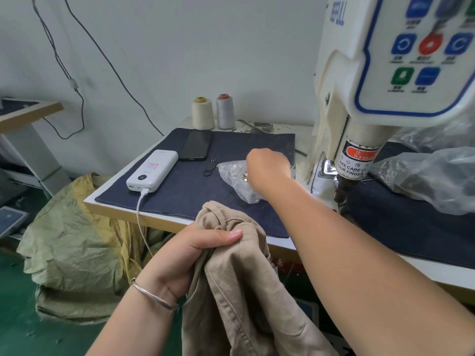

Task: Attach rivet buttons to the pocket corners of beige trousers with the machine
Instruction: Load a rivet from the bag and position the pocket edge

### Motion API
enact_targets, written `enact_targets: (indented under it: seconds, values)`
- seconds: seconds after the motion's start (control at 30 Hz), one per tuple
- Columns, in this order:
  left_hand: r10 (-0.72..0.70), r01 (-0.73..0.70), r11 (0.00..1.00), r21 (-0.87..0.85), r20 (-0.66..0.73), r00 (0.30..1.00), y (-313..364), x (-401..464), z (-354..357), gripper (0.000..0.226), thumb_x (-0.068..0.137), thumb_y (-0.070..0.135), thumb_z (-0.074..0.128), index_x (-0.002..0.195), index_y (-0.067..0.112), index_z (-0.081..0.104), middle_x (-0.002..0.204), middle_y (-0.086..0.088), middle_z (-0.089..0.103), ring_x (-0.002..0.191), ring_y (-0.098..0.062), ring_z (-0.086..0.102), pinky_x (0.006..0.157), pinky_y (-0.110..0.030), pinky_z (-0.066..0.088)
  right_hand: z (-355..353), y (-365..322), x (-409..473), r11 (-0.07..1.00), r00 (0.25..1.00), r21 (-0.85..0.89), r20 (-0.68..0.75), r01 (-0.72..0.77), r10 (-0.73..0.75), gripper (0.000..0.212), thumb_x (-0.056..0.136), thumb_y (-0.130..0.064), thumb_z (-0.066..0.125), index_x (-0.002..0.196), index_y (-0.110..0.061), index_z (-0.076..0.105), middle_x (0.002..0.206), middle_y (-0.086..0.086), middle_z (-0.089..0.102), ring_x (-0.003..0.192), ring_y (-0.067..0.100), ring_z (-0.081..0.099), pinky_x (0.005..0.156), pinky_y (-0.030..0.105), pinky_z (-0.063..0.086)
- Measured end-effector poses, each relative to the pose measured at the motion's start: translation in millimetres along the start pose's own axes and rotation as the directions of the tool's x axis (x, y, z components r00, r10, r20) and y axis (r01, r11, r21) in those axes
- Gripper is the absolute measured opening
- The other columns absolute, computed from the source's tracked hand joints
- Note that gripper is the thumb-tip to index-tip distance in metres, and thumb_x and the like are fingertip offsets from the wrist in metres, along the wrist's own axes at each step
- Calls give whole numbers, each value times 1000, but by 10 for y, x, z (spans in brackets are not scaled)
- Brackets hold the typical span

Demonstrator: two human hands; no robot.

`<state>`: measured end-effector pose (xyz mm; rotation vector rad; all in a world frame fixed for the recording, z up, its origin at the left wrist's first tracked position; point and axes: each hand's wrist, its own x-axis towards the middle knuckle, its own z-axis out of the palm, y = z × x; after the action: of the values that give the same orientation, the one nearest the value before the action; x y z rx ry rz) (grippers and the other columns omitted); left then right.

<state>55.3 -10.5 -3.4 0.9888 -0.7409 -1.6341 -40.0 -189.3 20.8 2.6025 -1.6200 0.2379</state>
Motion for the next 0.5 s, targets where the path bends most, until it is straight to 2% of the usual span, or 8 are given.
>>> enact_targets:
  seconds: [0.1,0.17,0.2,0.27,0.33,0.4,0.43,0.5]
  values:
    - [-1,1,1000,-3,8,1000,-5,-23,19,29,75,4,70,102,-4,75,98,-24,72,87,-30,73,74,-35,59,-98,-32,-164,991,988,119,-138,-57,73,21,86,4,53,71,-10,48,76,2,46,72,25,48,56,30,34]
    - [-4,4,1000,-14,6,1000,-18,-42,21,28,74,3,70,101,-4,75,97,-24,73,86,-30,74,73,-35,59,-132,-48,-334,947,968,317,-214,-56,129,8,93,-6,55,89,-8,61,93,3,57,84,24,56,64,32,43]
    - [-4,4,1000,-16,0,1000,-27,-52,27,29,74,3,70,101,-4,75,98,-24,73,87,-30,74,73,-35,59,-151,-55,-457,888,959,457,-227,-46,167,9,94,-11,56,93,-8,65,97,3,61,87,23,59,71,33,47]
    - [-3,3,1000,-15,-8,1000,-50,-67,39,34,73,4,71,106,-6,73,103,-26,71,90,-32,73,75,-37,59,-205,-90,-758,670,950,742,-213,4,229,12,92,-17,63,87,-9,70,89,2,68,83,18,62,76,34,50]
    - [-4,4,1000,-28,-4,1000,-82,-70,68,39,73,4,71,110,-8,70,108,-29,69,93,-35,72,79,-40,59,-310,-106,-1094,358,965,934,-115,23,237,9,87,-16,70,80,-11,72,72,-4,68,66,9,60,67,25,52]
    - [12,-12,999,-34,24,1000,-111,-62,130,38,75,4,70,112,-7,69,111,-30,68,98,-36,70,84,-42,58,-437,-67,-1422,20,987,999,27,-30,159,10,86,-12,71,76,-12,71,60,-6,63,53,5,52,55,17,47]
    - [23,-21,999,-31,46,999,-127,-56,172,37,77,3,71,113,-6,69,113,-30,68,100,-37,69,86,-42,58,-493,-23,-1572,-128,992,989,83,-70,99,9,84,-11,71,76,-11,71,59,-4,61,52,6,49,54,17,45]
    - [26,-25,1000,-12,88,996,-162,-49,266,40,73,5,78,112,-3,71,111,-28,69,100,-36,70,86,-41,57,-586,104,-1833,-322,990,938,138,-132,-5,6,79,-15,72,77,-10,72,62,1,59,56,9,49,57,18,45]
